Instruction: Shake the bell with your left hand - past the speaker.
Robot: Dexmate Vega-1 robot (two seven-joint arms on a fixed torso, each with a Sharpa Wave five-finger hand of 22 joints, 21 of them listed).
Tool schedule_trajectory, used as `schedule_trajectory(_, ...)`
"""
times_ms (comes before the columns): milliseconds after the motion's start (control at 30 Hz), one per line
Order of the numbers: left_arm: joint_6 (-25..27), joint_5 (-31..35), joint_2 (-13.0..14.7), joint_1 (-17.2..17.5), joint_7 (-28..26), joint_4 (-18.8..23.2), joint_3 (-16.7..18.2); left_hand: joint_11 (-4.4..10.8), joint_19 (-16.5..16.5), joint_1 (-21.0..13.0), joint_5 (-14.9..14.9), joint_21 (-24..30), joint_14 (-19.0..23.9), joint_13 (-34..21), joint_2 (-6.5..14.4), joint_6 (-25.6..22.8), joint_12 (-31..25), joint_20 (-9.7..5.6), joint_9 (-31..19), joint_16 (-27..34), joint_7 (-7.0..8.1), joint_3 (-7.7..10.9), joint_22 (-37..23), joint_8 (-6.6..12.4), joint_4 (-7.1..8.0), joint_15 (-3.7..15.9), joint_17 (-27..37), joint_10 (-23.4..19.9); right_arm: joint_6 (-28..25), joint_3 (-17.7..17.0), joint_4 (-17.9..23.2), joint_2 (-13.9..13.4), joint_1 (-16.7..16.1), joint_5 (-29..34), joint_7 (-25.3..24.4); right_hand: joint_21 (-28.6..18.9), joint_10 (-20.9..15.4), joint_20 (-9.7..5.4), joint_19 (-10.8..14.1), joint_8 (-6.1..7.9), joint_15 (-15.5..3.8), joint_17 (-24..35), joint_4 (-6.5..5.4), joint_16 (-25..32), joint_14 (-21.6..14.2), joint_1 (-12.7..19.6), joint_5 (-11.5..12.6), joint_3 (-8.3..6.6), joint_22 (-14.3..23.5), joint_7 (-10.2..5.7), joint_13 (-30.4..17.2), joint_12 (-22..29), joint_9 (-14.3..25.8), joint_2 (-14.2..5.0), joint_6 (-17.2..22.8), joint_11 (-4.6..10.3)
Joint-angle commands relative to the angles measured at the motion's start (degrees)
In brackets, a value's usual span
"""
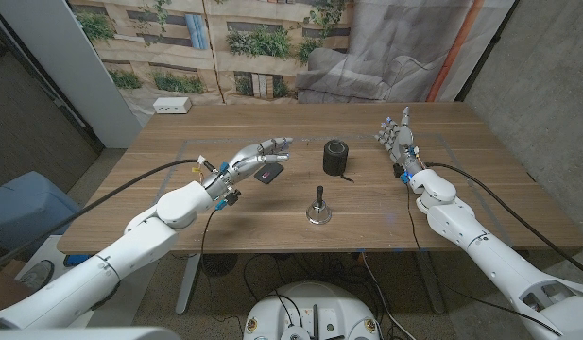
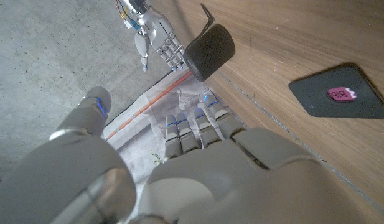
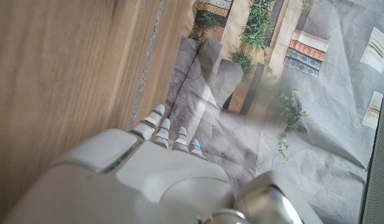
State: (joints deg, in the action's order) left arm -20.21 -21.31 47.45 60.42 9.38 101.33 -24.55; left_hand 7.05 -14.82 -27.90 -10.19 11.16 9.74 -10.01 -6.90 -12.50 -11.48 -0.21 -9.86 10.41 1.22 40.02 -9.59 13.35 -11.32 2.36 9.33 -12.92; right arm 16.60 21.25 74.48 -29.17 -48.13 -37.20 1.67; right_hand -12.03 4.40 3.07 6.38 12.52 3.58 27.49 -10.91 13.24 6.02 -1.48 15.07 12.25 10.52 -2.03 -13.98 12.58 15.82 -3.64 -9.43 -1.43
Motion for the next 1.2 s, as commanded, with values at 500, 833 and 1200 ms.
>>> schedule_trajectory(500, -5.9, 7.6, -2.4, -4.3, 6.1, -2.7, -6.5, 0.47, -0.2, -4.2, -0.1, -0.4, 2.2, -0.1, -1.9, -1.7, 0.2, -0.56, -0.1, 0.2, -0.49, -0.57, -0.1, 0.43, 0.21, 5.41, 0.2, -2.3, 0.1, 0.0, -0.1, 0.0, 0.0, 0.0, 0.1, -0.3, 0.6, 0.03, 0.3, 0.33, 0.18, 0.2, 0.07, 0.2, 0.4, 0.2, 0.2, 0.35, 0.2, 0.06, -0.3, 0.2, 0.2, -5.56, -0.5, 0.10)
schedule_trajectory(833, -4.0, 8.6, -3.6, -4.3, 5.0, -3.1, -7.7, 0.54, -0.2, -5.9, 0.0, -0.4, 2.7, -0.1, -2.2, -1.7, 0.4, -0.40, -0.1, 0.1, -0.69, -0.79, -0.1, 0.26, 0.29, 5.33, 0.2, -2.5, 0.0, 0.0, 0.0, 0.0, 0.0, 0.0, 0.0, -0.3, 0.5, 0.04, 0.3, 0.32, 0.15, 0.2, 0.07, 0.2, 0.4, 0.2, 0.2, 0.35, 0.2, 0.04, -0.3, 0.3, 0.2, -5.56, -0.5, -0.01)
schedule_trajectory(1200, -2.3, 8.2, -4.5, -4.0, 4.4, -4.1, -9.0, 0.34, -0.1, -7.4, 0.1, -0.4, 3.0, -0.1, -2.2, -1.9, 0.5, -0.50, -0.1, 0.0, -0.67, -0.93, -0.2, 0.17, 0.36, 5.27, 0.2, -2.7, 0.0, 0.0, 0.1, 0.0, 0.0, 0.0, 0.0, -0.3, 0.5, 0.07, 0.3, 0.32, 0.13, 0.2, 0.07, 0.2, 0.3, 0.2, 0.2, 0.35, 0.2, 0.03, -0.3, 0.3, 0.2, -5.56, -0.5, 0.13)
